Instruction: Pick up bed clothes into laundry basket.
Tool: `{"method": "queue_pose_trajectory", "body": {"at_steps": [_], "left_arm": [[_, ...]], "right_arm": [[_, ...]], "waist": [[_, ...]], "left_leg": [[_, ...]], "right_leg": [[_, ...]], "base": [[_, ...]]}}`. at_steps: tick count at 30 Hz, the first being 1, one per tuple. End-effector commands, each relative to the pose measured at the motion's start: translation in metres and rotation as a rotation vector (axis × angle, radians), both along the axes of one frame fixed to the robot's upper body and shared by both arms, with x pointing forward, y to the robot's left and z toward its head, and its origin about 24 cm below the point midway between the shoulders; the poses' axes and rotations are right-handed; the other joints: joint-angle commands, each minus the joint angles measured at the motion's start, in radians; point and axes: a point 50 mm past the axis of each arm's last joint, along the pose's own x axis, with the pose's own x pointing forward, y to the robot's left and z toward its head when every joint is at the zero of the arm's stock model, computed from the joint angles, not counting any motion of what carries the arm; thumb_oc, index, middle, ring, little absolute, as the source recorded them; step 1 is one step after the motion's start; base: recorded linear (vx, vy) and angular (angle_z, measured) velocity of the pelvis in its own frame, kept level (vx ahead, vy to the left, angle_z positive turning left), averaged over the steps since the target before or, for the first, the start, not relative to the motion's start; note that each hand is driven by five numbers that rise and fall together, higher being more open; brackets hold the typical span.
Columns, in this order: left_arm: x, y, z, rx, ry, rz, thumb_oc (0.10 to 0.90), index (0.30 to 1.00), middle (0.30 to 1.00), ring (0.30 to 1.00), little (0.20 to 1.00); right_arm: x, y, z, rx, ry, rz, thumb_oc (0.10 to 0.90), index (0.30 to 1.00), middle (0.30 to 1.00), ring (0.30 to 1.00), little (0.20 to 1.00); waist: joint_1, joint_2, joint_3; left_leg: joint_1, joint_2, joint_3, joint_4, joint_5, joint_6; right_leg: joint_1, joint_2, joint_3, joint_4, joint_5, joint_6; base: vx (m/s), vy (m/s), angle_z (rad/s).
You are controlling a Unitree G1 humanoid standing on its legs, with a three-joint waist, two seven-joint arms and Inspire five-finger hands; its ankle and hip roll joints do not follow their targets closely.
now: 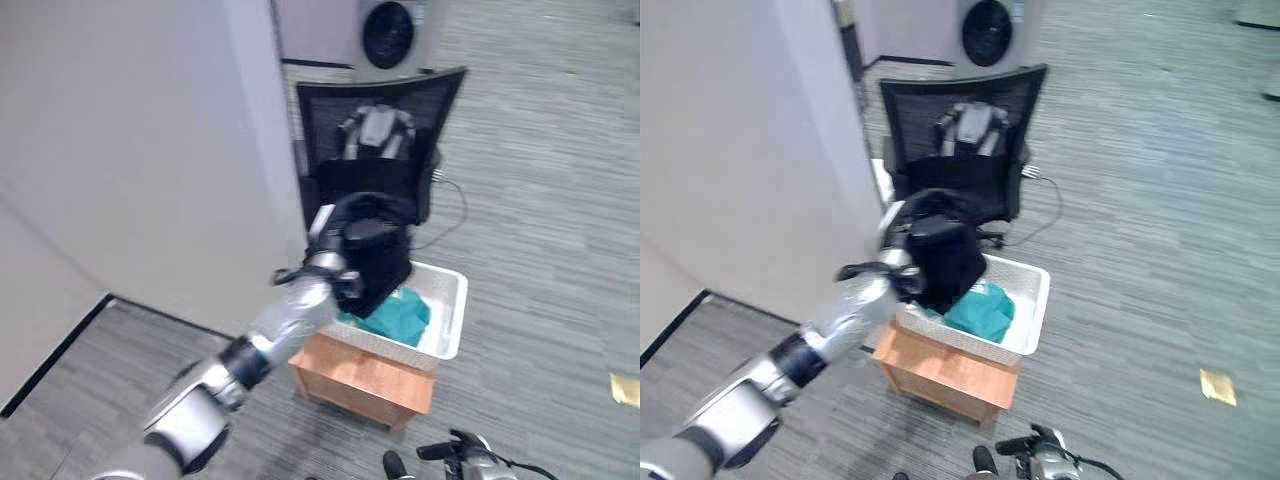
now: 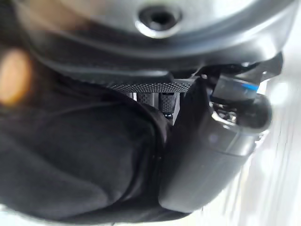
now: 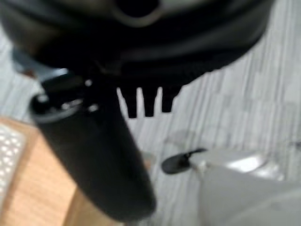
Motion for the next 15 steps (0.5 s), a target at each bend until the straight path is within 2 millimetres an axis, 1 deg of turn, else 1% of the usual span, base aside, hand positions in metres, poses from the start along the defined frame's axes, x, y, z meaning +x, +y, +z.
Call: {"method": "queue_pose_trajectory", "body": {"at_steps": [1,2,4,5,6,7,8,9,10,11,12,13,14,15], "left_arm": [[-0.028,-0.053,0.147,-0.187,-0.491,-0.147,0.400,0.300,0.300,0.300,0.300],[-0.036,-0.071,0.144,-0.132,-0.505,-0.194,0.400,0.300,0.300,0.300,0.300],[-0.036,-0.073,0.144,-0.120,-0.514,-0.186,0.400,0.300,0.300,0.300,0.300],[-0.040,-0.078,0.148,-0.105,-0.541,-0.198,0.400,0.300,0.300,0.300,0.300],[-0.040,-0.079,0.153,-0.080,-0.576,-0.191,0.400,0.300,0.300,0.300,0.300],[-0.035,-0.075,0.162,-0.003,-0.661,-0.135,0.400,0.300,0.300,0.300,0.300],[-0.031,-0.073,0.166,0.033,-0.691,-0.106,0.400,0.300,0.300,0.300,0.300],[-0.031,-0.073,0.166,0.033,-0.692,-0.106,0.400,0.300,0.300,0.300,0.300],[-0.025,-0.070,0.173,0.102,-0.748,-0.055,0.400,0.300,0.300,0.300,0.300],[-0.025,-0.070,0.173,0.102,-0.750,-0.055,0.400,0.300,0.300,0.300,0.300],[-0.019,-0.067,0.178,0.192,-0.809,-0.005,0.400,0.300,0.300,0.300,0.300],[-0.019,-0.067,0.179,0.192,-0.811,-0.005,0.400,0.300,0.300,0.300,0.300],[-0.013,-0.064,0.185,0.263,-0.860,0.045,0.400,0.300,0.300,0.300,0.300],[-0.013,-0.064,0.185,0.263,-0.862,0.046,0.400,0.300,0.300,0.300,0.300]], "right_arm": [[-0.022,-0.050,0.006,-0.165,0.039,-0.014,0.800,0.900,0.900,0.900,0.900],[0.001,-0.069,0.020,-0.199,0.031,-0.064,0.800,0.900,0.900,0.900,0.900],[0.004,-0.069,0.020,-0.198,0.041,-0.073,0.800,0.900,0.900,0.900,0.900],[0.002,-0.068,0.019,-0.193,0.062,-0.083,0.800,0.900,0.900,0.900,0.900],[-0.001,-0.068,0.017,-0.192,0.080,-0.085,0.800,0.900,0.900,0.900,0.900],[-0.008,-0.073,0.016,-0.196,0.101,-0.096,0.800,0.900,0.900,0.900,0.900],[-0.009,-0.075,0.017,-0.201,0.102,-0.100,0.800,0.900,0.900,0.900,0.900],[-0.008,-0.076,0.017,-0.202,0.101,-0.100,0.800,0.900,0.900,0.900,0.900],[-0.009,-0.081,0.019,-0.206,0.098,-0.123,0.800,0.900,0.900,0.900,0.900],[-0.009,-0.081,0.020,-0.206,0.097,-0.123,0.800,0.900,0.900,0.900,0.900],[-0.009,-0.086,0.021,-0.210,0.096,-0.139,0.800,0.900,0.900,0.900,0.900],[-0.009,-0.086,0.022,-0.210,0.095,-0.140,0.800,0.900,0.900,0.900,0.900],[-0.009,-0.090,0.023,-0.212,0.094,-0.155,0.800,0.900,0.900,0.900,0.900],[-0.009,-0.090,0.023,-0.212,0.094,-0.156,0.800,0.900,0.900,0.900,0.900]], "waist": [[0.011,0.049,-0.036],[0.037,0.045,-0.043],[0.047,0.044,-0.044],[0.056,0.041,-0.045],[0.060,0.039,-0.044],[0.062,0.036,-0.045],[0.063,0.036,-0.046],[0.063,0.037,-0.045],[0.062,0.036,-0.046],[0.062,0.037,-0.045],[0.063,0.037,-0.046],[0.063,0.038,-0.045],[0.063,0.037,-0.047],[0.062,0.037,-0.047]], "left_leg": [[0.053,0.137,-0.088,0.002,-0.109,-0.117],[0.051,0.141,-0.095,0.002,-0.107,-0.120],[0.049,0.142,-0.097,0.002,-0.105,-0.120],[0.046,0.145,-0.102,0.002,-0.102,-0.121],[0.044,0.146,-0.104,0.002,-0.100,-0.122],[0.043,0.147,-0.108,0.002,-0.096,-0.123],[0.042,0.147,-0.109,0.002,-0.095,-0.124],[0.042,0.147,-0.109,0.002,-0.095,-0.124],[0.040,0.147,-0.110,0.002,-0.092,-0.125],[0.040,0.147,-0.110,0.002,-0.092,-0.125],[0.037,0.147,-0.111,0.002,-0.090,-0.126],[0.036,0.147,-0.111,0.002,-0.090,-0.126],[0.033,0.145,-0.111,0.002,-0.088,-0.126],[0.032,0.145,-0.111,0.002,-0.088,-0.126]], "right_leg": [[0.047,0.053,-0.040,0.004,-0.080,0.013],[0.043,0.057,-0.051,0.004,-0.085,0.013],[0.043,0.057,-0.056,0.004,-0.086,0.012],[0.044,0.059,-0.063,0.004,-0.089,0.011],[0.044,0.060,-0.067,0.004,-0.090,0.011],[0.045,0.062,-0.072,0.004,-0.089,0.011],[0.046,0.064,-0.073,0.004,-0.090,0.011],[0.046,0.064,-0.073,0.004,-0.090,0.011],[0.044,0.066,-0.077,0.004,-0.089,0.012],[0.044,0.066,-0.077,0.004,-0.089,0.012],[0.041,0.067,-0.081,0.004,-0.089,0.014],[0.040,0.067,-0.081,0.004,-0.089,0.014],[0.039,0.068,-0.084,0.004,-0.088,0.015],[0.039,0.068,-0.084,0.004,-0.088,0.015]], "base": [[0.00,-0.024,-0.54],[0.00,-0.024,-0.59],[0.00,-0.031,-0.36],[-0.02,-0.042,0.04],[-0.02,-0.051,0.14],[-0.01,-0.038,0.10],[-0.01,-0.026,0.15],[0.00,-0.025,0.24],[0.00,-0.019,0.14],[-0.01,-0.033,0.06],[0.00,0.000,0.00],[-0.01,-0.024,-0.05],[-0.01,-0.010,-0.07],[-0.01,-0.017,-0.09]]}}
